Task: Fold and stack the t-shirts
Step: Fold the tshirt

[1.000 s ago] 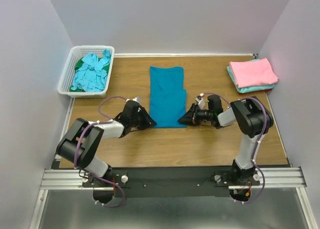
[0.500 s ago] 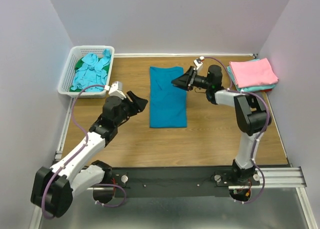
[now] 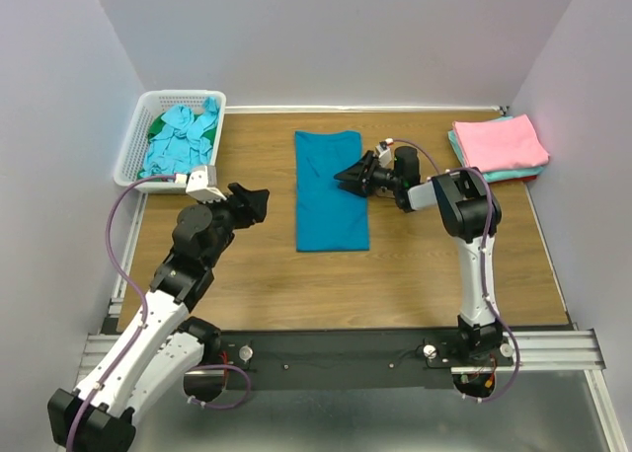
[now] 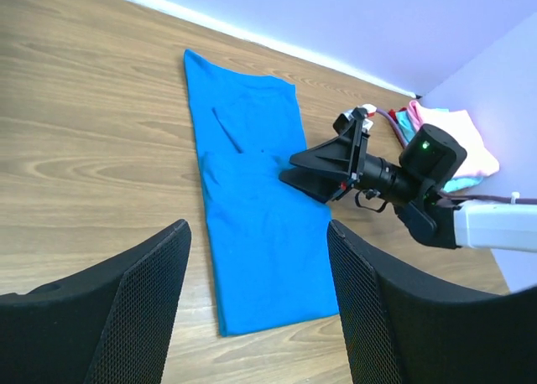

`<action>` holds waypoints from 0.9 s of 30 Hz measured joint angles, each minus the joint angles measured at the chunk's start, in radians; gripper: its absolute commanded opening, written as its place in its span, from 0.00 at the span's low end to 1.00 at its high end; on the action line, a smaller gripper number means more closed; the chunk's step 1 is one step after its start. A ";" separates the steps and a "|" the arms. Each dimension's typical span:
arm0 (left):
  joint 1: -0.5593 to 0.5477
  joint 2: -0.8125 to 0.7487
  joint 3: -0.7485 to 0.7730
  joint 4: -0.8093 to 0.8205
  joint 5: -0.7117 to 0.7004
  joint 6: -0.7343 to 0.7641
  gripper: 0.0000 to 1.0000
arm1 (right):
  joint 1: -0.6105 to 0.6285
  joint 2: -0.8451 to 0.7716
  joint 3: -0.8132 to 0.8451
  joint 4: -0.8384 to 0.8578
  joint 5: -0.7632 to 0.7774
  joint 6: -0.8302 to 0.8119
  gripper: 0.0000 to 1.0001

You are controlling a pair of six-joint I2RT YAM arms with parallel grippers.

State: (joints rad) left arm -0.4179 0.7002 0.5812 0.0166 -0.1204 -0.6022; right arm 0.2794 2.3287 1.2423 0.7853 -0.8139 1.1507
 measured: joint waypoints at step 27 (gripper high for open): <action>0.005 -0.133 0.000 -0.067 -0.115 0.164 0.80 | 0.116 0.039 0.120 -0.082 0.141 0.094 0.61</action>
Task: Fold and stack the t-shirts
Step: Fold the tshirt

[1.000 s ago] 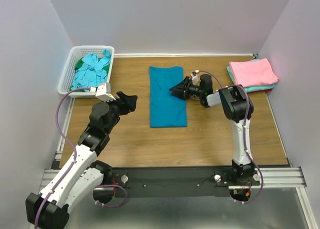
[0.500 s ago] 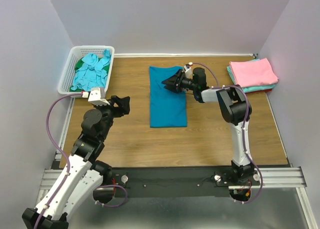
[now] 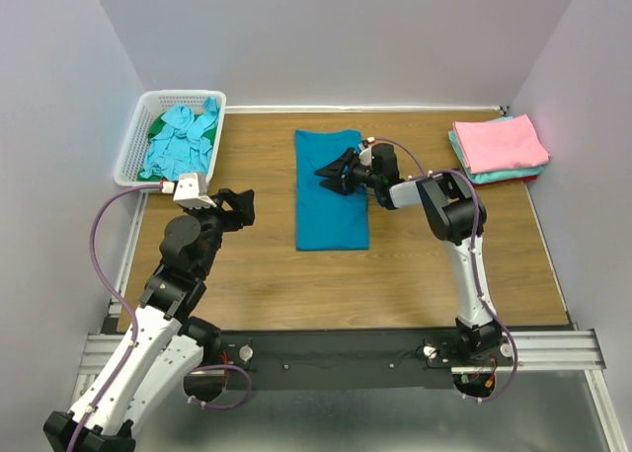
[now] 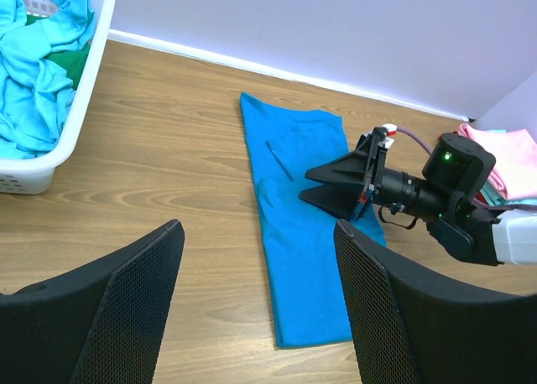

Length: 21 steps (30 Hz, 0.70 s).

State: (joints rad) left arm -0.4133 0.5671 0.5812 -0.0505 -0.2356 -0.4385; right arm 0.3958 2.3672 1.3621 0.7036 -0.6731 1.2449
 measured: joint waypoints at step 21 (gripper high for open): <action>0.000 0.029 0.000 0.000 0.001 0.005 0.80 | 0.151 0.161 0.237 0.005 0.034 0.080 0.61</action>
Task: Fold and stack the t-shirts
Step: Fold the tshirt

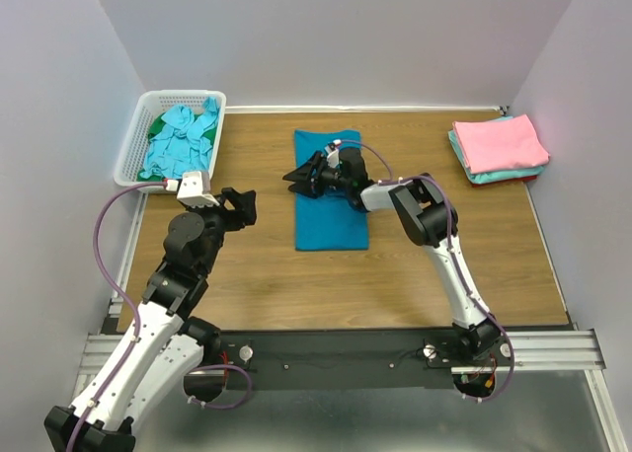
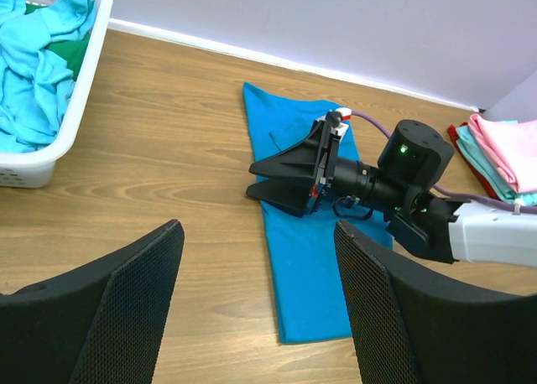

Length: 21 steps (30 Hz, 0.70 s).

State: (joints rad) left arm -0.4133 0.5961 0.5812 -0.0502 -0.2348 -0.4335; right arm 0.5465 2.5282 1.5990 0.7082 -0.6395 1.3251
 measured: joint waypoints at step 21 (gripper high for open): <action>0.000 0.014 0.000 0.003 0.047 0.008 0.80 | -0.104 -0.525 -0.600 -0.034 -0.026 -0.254 0.60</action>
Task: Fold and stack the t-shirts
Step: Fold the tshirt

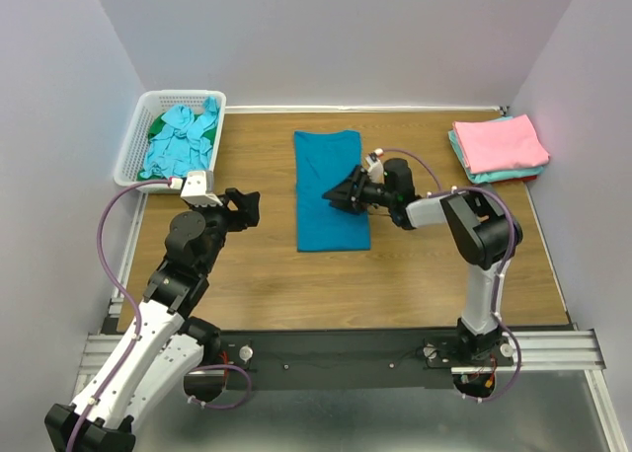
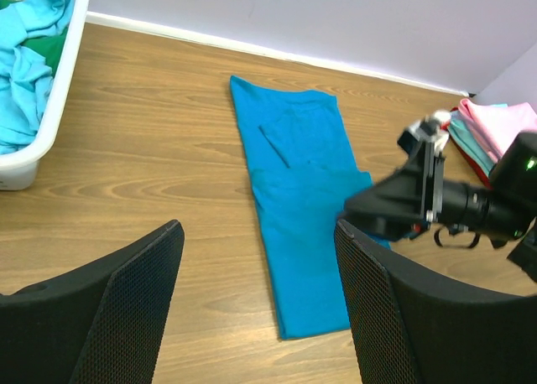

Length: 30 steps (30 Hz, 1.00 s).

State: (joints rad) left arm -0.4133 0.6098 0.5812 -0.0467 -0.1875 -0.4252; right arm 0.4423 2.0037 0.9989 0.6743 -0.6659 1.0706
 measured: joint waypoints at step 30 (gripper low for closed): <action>-0.094 0.463 0.195 -0.335 0.112 -0.124 0.80 | 0.049 -0.448 -0.043 -1.081 0.611 -0.469 0.54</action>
State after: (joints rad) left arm -0.5072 1.0729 0.7765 -0.3817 -0.0757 -0.5488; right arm 0.4911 1.5555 0.9562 -0.4065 -0.0547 0.6018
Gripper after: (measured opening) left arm 0.800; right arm 0.559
